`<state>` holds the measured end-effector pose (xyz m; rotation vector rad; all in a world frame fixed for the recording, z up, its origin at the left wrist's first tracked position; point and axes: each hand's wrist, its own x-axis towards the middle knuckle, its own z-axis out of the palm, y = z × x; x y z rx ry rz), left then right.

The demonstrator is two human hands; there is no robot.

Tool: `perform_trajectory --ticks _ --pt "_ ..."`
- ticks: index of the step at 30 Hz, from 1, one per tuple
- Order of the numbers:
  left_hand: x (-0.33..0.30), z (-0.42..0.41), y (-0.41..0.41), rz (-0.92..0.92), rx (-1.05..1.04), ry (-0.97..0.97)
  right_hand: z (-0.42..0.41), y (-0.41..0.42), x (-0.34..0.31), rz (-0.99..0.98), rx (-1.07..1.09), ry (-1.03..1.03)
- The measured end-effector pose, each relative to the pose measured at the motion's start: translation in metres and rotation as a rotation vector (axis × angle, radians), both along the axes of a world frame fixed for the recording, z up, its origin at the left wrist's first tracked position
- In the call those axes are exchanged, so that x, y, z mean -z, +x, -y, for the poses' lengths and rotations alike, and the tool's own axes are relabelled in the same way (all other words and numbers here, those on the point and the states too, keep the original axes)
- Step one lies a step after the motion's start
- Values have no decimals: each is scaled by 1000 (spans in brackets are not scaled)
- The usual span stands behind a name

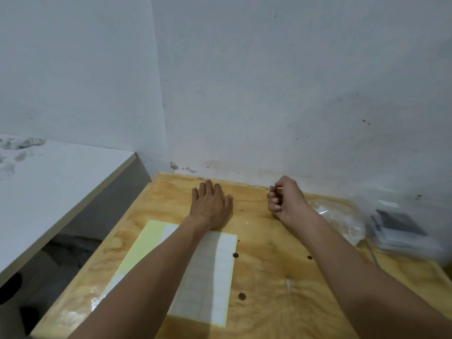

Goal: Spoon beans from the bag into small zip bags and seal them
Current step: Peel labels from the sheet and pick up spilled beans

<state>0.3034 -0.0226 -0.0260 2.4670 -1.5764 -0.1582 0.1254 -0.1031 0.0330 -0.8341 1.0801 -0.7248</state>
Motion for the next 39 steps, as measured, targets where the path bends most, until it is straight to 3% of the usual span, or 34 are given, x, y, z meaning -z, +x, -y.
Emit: perform_trajectory --ticks 1,3,8,10,14,34,36,39 --pt "4 1 -1 19 -5 -11 8 -1 -8 84 34 84" --pt "8 2 -1 44 -8 -34 23 -3 -21 27 30 36" --pt "12 3 1 62 2 -46 55 -6 -20 -910 -100 -735" --pt "13 4 1 71 1 -46 62 -4 -11 -1070 -187 -841" --pt "14 4 2 65 -1 -51 65 2 9 -1192 -266 -841" --pt "15 3 3 63 -2 -67 35 8 7 -1351 -248 -919" --pt "15 4 3 65 -3 -69 30 8 0 -1185 -249 -807" --pt "13 3 2 52 -5 -81 15 10 -15 -558 -204 -345"
